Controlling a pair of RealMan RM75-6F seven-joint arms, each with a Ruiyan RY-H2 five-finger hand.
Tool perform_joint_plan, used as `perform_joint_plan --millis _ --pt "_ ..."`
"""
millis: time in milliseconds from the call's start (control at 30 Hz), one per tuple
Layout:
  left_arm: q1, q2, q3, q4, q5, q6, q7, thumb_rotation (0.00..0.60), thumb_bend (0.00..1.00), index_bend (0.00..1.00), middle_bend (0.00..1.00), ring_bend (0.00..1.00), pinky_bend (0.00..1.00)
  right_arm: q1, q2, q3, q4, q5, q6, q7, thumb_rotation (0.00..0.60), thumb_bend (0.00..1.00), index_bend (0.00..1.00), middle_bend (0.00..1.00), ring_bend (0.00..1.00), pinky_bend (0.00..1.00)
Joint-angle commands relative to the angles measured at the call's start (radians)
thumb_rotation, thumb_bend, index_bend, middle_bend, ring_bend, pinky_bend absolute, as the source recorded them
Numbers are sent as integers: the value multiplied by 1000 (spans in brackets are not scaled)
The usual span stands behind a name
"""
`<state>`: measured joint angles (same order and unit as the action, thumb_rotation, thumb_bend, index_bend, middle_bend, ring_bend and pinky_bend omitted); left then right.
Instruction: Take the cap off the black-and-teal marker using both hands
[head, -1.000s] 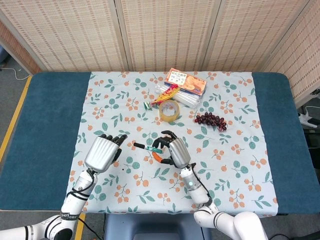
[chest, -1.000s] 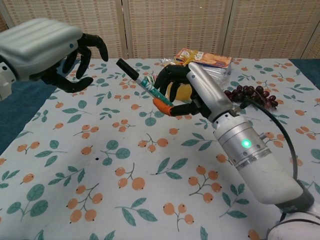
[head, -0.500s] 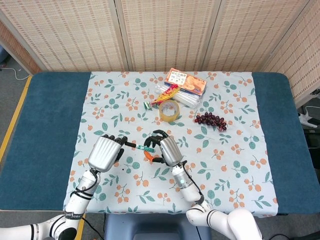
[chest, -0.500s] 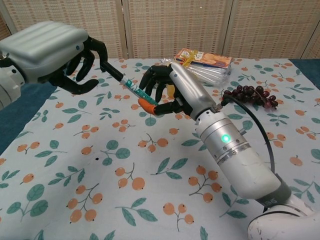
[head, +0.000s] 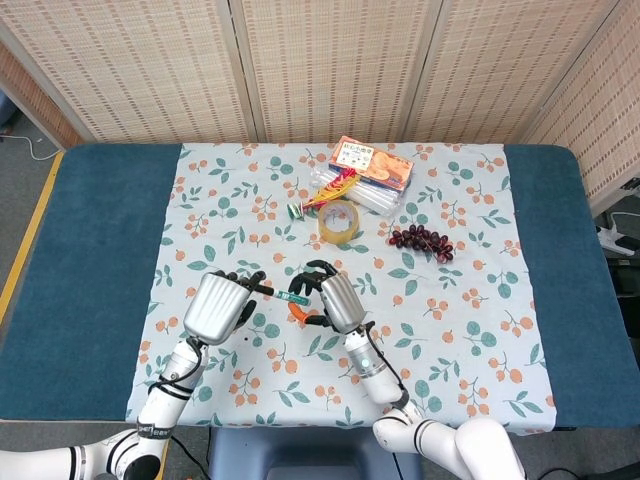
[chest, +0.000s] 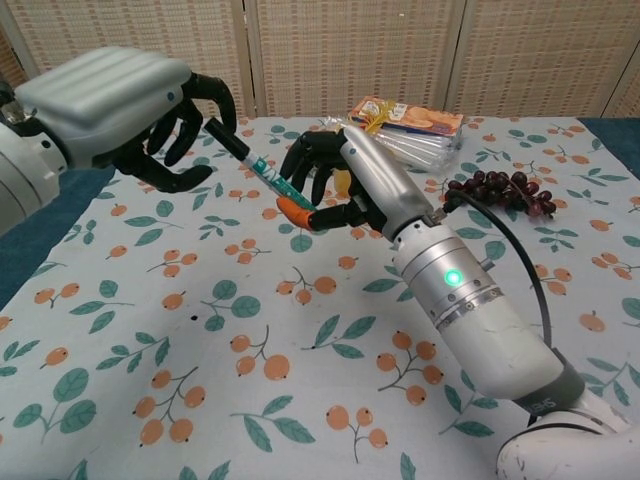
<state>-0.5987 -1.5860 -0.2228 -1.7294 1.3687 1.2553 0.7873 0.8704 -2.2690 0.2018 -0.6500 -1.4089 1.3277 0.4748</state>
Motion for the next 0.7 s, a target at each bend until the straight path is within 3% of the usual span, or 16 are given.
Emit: perform_joint_plan --millis 33,467,700 --pt "-3 21 0 -18 -20 -20 -47 600 324 318 667 676 756 7 0 -6 5 5 2 8 600 377 979 845 574 248" --pt "-28 93 -38 -47 -190 -172 -344 600 326 373 667 684 750 -8 0 -13 42 18 9 124 600 383 979 845 574 248" --pt "-42 103 -39 -26 -170 -167 -399 600 330 379 665 684 750 -23 0 -47 63 -13 7 142 600 385 979 845 574 248"
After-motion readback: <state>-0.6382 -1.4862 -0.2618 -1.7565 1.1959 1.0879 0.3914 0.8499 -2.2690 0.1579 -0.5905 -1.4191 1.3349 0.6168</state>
